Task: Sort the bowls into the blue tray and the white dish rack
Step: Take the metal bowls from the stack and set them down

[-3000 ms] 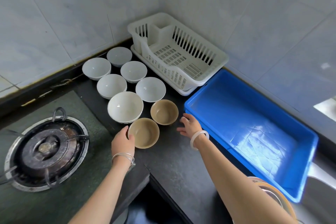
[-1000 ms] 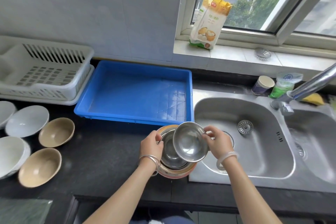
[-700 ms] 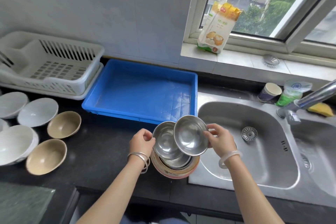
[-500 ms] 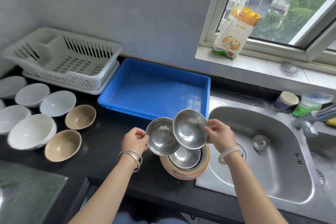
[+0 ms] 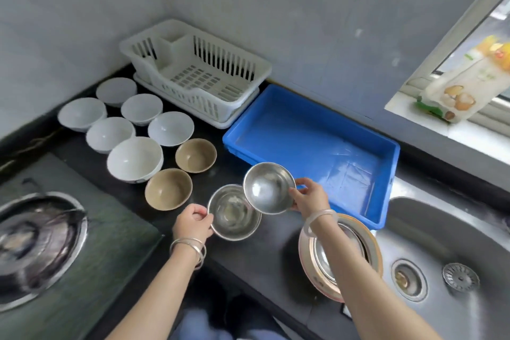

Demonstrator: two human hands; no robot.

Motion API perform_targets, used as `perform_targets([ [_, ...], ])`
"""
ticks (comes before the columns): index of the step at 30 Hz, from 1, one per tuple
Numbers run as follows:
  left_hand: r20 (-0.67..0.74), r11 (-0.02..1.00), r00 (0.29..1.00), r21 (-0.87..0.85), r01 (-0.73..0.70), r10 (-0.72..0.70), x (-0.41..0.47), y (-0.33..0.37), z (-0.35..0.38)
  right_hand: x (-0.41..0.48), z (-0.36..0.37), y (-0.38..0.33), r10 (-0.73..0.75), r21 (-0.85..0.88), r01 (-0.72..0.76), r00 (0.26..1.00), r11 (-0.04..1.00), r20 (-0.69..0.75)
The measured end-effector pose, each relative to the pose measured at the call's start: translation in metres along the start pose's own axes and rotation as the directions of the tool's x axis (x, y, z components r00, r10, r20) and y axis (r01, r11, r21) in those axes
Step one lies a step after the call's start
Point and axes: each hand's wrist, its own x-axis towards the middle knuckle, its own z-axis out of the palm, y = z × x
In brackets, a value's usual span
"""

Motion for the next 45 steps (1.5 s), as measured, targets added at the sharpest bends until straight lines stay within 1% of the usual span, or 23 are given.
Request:
perform_targets([
  [5, -0.091, 0.995, 0.992, -0.054, 0.086, -0.091, 0.016, -0.021, -0.022, 0.026, 0.052, -0.015, 0.038, -0.052, -0.035, 0.998, 0.998, 0.041],
  [10, -0.1, 0.989, 0.985, -0.057, 0.136, -0.141, 0.028, -0.033, -0.033, 0.041, 0.086, -0.017, 0.064, -0.132, -0.057, 0.997, 0.99, 0.047],
  [13, -0.105, 0.986, 0.981, -0.067, 0.155, -0.162, 0.034, -0.036, -0.038, 0.044, 0.098, -0.017, 0.108, -0.122, -0.099, 0.992, 0.988, 0.067],
  [17, -0.111, 0.983, 0.979, -0.08, 0.163, -0.171, 0.039, -0.036, -0.042, 0.043, 0.108, -0.016, 0.173, -0.021, -0.172, 0.98, 0.985, 0.098],
  [22, -0.091, 0.983, 0.982, -0.09, 0.16, -0.168, 0.04, -0.036, -0.045, 0.042, 0.115, -0.016, 0.213, 0.03, -0.217, 0.972, 0.976, 0.096],
  [28, -0.088, 0.993, 0.989, 0.012, 0.119, -0.117, 0.041, -0.037, -0.045, 0.039, 0.116, -0.019, 0.23, 0.073, -0.238, 0.968, 0.969, 0.099],
  [31, -0.09, 0.993, 0.99, 0.019, 0.113, -0.111, 0.04, -0.035, -0.045, 0.035, 0.115, -0.018, 0.238, 0.109, -0.249, 0.966, 0.962, 0.104],
  [40, -0.081, 0.994, 0.992, 0.047, 0.102, -0.098, 0.042, -0.035, -0.046, 0.032, 0.111, -0.014, 0.251, 0.094, -0.255, 0.967, 0.962, 0.049],
  [45, -0.081, 0.993, 0.993, 0.075, 0.086, -0.08, 0.041, -0.034, -0.045, 0.029, 0.109, -0.013, 0.252, 0.104, -0.257, 0.966, 0.961, 0.057],
])
